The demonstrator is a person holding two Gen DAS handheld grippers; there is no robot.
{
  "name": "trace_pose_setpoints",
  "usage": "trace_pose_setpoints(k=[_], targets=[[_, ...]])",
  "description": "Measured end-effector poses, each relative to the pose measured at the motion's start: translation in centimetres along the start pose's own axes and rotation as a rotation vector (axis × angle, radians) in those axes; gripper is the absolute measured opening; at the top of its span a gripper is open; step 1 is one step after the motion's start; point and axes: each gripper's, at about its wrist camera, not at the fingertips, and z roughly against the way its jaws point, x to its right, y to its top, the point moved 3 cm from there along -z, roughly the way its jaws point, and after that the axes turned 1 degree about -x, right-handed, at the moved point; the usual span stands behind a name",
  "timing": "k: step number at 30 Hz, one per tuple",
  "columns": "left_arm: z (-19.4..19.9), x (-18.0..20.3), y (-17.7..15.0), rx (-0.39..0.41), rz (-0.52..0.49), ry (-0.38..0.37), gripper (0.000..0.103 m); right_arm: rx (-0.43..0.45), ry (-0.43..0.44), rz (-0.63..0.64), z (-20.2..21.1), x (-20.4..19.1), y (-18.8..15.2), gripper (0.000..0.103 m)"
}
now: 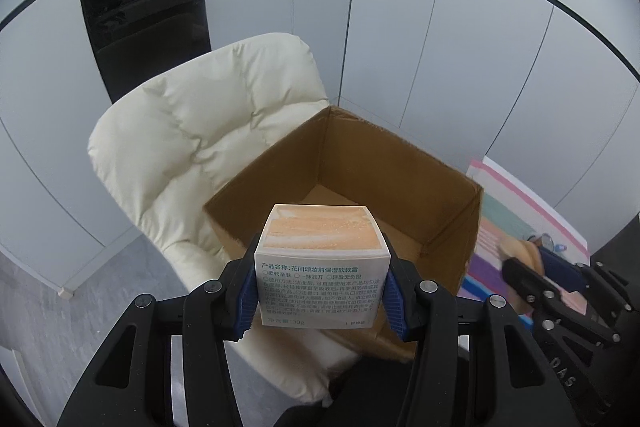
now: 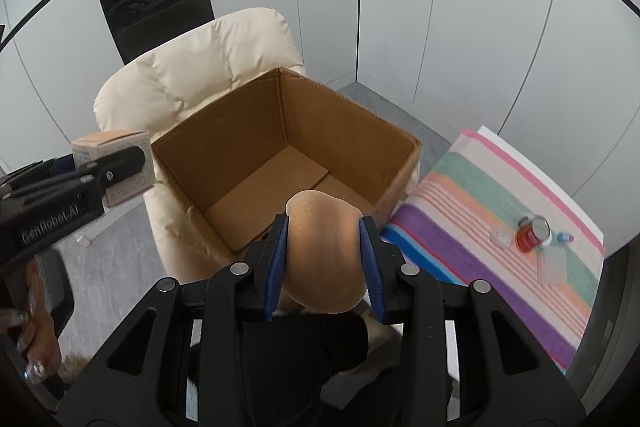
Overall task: Organize objects
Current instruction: 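Carry the tan sponge and cream box over the open cardboard box, then open both tools to drop the sponge and cream box into the box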
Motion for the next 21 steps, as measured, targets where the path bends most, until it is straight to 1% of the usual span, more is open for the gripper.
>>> trace_pose_setpoints(k=[5,9,10,11,12,13,14,15,17,21], targets=[[-2.5,0.5,2.6,0.000,0.021,0.000,0.052,0.007,0.019,0.016,-2.8,-0.3,3.0,0.036],[-4.0,0.9,4.0,0.007,0.029,-0.004,0.053,0.006,0.032,0.018,-5.1,-0.4,5.0,0.036],[-4.3,1.1,4.3,0.016,0.023,-0.010,0.054,0.005,0.035,0.020,-5.6,-0.4,5.3,0.036],[-4.7,1.3,4.4,0.010,0.018,-0.006,0.064,0.012,0.046,0.028,-6.0,-0.4,5.7,0.038],[-5.0,1.4,4.3,-0.003,0.021,0.001,0.084,0.020,0.054,0.038,-6.3,-0.4,6.0,0.053],[-5.4,1.4,4.3,-0.016,0.026,0.005,0.094,0.028,0.057,0.049,-6.6,-0.4,6.2,0.065],[-5.8,1.4,4.1,-0.029,0.033,0.000,0.103,0.034,0.047,0.051,-6.8,-0.3,6.3,0.089],[-6.1,1.3,4.0,-0.030,0.039,-0.009,0.103,0.045,0.031,0.049,-6.9,0.0,6.3,0.102],[-6.6,1.1,3.9,-0.046,0.052,-0.022,0.103,0.070,0.015,0.046,-7.1,0.5,6.3,0.103],[-7.0,0.5,3.7,-0.048,0.077,-0.022,0.103,0.055,0.026,0.013,-7.7,1.9,6.1,0.103]])
